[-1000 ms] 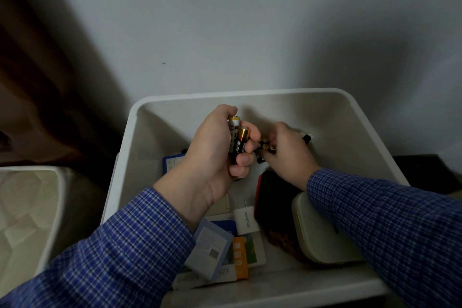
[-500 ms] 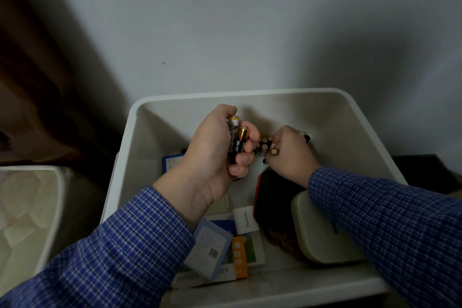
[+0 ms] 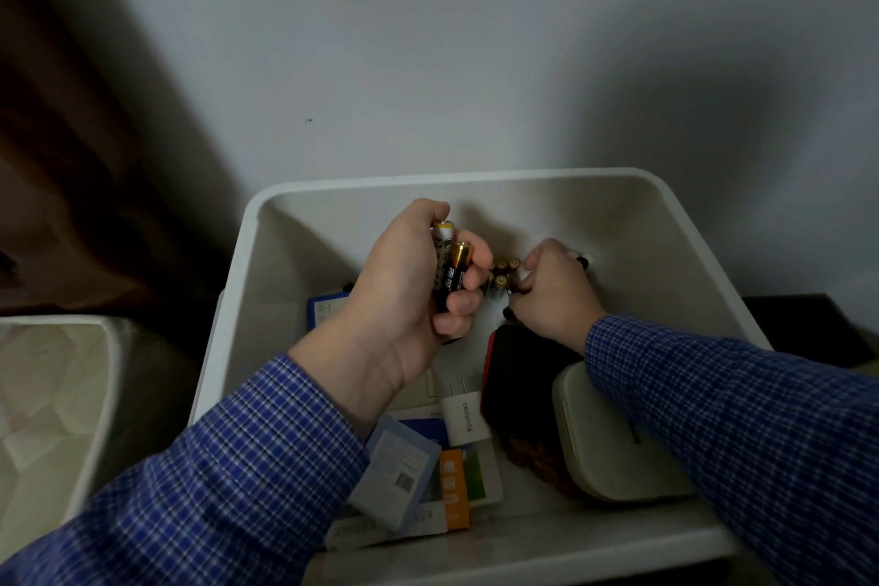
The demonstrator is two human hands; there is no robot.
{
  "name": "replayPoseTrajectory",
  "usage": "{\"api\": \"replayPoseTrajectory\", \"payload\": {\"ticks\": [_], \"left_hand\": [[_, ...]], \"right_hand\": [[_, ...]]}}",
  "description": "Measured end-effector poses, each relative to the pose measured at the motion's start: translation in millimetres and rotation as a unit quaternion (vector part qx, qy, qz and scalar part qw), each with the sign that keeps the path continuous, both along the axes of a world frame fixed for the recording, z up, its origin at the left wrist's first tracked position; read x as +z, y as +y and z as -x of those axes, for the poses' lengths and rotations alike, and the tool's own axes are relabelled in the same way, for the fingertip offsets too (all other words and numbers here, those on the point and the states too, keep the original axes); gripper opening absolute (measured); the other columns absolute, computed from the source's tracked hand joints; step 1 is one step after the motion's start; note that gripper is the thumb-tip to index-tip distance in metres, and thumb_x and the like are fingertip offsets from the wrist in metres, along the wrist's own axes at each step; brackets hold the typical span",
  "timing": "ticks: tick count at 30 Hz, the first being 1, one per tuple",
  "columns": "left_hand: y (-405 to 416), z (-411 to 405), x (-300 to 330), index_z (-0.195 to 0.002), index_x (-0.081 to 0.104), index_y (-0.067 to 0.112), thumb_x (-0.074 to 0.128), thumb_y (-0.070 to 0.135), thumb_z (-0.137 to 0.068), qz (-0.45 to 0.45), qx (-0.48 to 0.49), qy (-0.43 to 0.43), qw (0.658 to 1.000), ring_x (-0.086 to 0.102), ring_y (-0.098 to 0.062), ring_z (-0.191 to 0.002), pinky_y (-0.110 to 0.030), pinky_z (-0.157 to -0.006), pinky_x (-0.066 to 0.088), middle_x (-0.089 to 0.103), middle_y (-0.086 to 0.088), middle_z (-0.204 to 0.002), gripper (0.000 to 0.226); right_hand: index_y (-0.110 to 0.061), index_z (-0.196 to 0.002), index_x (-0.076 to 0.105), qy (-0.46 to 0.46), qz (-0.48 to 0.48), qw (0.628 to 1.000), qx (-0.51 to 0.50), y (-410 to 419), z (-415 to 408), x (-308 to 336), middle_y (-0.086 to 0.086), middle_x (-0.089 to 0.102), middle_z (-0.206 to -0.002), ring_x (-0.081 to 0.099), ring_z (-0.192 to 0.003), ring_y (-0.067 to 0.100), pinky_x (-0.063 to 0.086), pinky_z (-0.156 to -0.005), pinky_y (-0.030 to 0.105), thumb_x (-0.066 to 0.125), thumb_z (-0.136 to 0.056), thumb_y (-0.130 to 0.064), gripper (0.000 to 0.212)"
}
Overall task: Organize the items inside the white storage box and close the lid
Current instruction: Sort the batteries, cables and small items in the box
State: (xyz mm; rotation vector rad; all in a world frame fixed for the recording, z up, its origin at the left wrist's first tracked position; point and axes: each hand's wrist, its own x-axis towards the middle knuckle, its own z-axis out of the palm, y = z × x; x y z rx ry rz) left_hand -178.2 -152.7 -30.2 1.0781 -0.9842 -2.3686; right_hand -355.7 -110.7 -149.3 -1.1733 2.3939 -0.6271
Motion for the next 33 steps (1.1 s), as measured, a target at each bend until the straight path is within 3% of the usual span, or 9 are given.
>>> {"api": "replayPoseTrajectory", "payload": {"ticks": [4,11,16,22,25,28,31,33], "left_hand": [[0,0,0,-0.058,0.052,0.008,0.031,0.038,-0.098,-0.001,0.001,0.002,1.000,0.026,-0.012,-0.037,-0.012,-0.037,0.014,0.036,-0.004,-0.056,0.054],[-1,0,0,-0.058,0.052,0.008,0.031,0.038,-0.098,-0.002,0.000,0.007,1.000,0.026,-0.012,-0.037,-0.012,-0.036,0.016,0.036,-0.004,-0.056,0.054],[-1,0,-1,-0.057,0.053,0.009,0.032,0.038,-0.098,0.004,-0.003,0.001,1.000,0.026,-0.012,-0.037,-0.012,-0.036,0.015,0.037,-0.004,-0.056,0.055],[-2,0,-2,-0.057,0.054,0.009,0.032,0.038,-0.098,-0.004,-0.001,0.004,1.000,0.027,-0.012,-0.036,-0.013,-0.035,0.016,0.037,-0.003,-0.056,0.054],[-2,0,-2,-0.058,0.053,0.009,0.032,0.038,-0.098,-0.007,-0.003,0.005,1.000,0.027,-0.012,-0.036,-0.012,-0.035,0.016,0.037,-0.003,-0.055,0.054],[-2,0,-3,-0.058,0.053,0.010,0.032,0.038,-0.098,-0.008,-0.002,0.004,1.000,0.027,-0.012,-0.037,-0.012,-0.035,0.016,0.037,-0.003,-0.055,0.053],[-3,0,-2,-0.057,0.054,0.009,0.032,0.038,-0.098,-0.009,0.002,0.002,1.000,0.026,-0.012,-0.037,-0.012,-0.035,0.016,0.037,-0.003,-0.054,0.054],[-3,0,-2,-0.057,0.053,0.009,0.032,0.038,-0.098,-0.010,0.002,0.002,1.000,0.026,-0.012,-0.036,-0.011,-0.035,0.016,0.037,-0.003,-0.054,0.054]], "right_hand": [[-0.020,-0.070,0.043,0.018,-0.013,1.000,0.001,0,0,0,0.013,0.070,-0.083,0.066,-0.076,0.024,0.056,-0.068,0.038,0.077,-0.069,-0.008,0.035],[-0.011,-0.100,0.056,0.030,-0.054,0.998,0.012,0,0,1,0.004,0.053,-0.099,0.052,-0.089,0.021,0.044,-0.072,0.029,0.077,-0.078,-0.014,0.031],[-0.007,-0.096,0.061,0.043,-0.091,0.995,0.018,-1,-1,6,0.008,0.060,-0.103,0.060,-0.094,0.025,0.054,-0.079,0.034,0.074,-0.078,-0.007,0.022],[-0.005,-0.110,0.065,0.061,-0.161,0.984,0.052,-7,1,7,0.010,0.055,-0.113,0.060,-0.107,0.025,0.054,-0.090,0.030,0.074,-0.081,-0.007,0.031],[-0.002,-0.111,0.063,0.052,-0.183,0.979,0.077,-10,3,9,0.013,0.053,-0.114,0.057,-0.100,0.023,0.053,-0.085,0.028,0.071,-0.086,-0.012,0.028],[-0.009,-0.093,0.058,0.056,-0.179,0.978,0.086,-11,3,14,0.006,0.042,-0.100,0.046,-0.091,0.018,0.044,-0.077,0.024,0.070,-0.086,-0.014,0.015],[-0.011,-0.067,0.054,0.048,-0.176,0.980,0.080,-10,3,19,0.003,0.051,-0.079,0.051,-0.070,0.014,0.042,-0.062,0.019,0.070,-0.081,-0.008,0.021],[-0.009,-0.061,0.055,0.037,-0.163,0.983,0.075,-9,2,19,0.005,0.055,-0.066,0.055,-0.060,0.017,0.039,-0.050,0.020,0.068,-0.077,-0.001,0.022]]}}
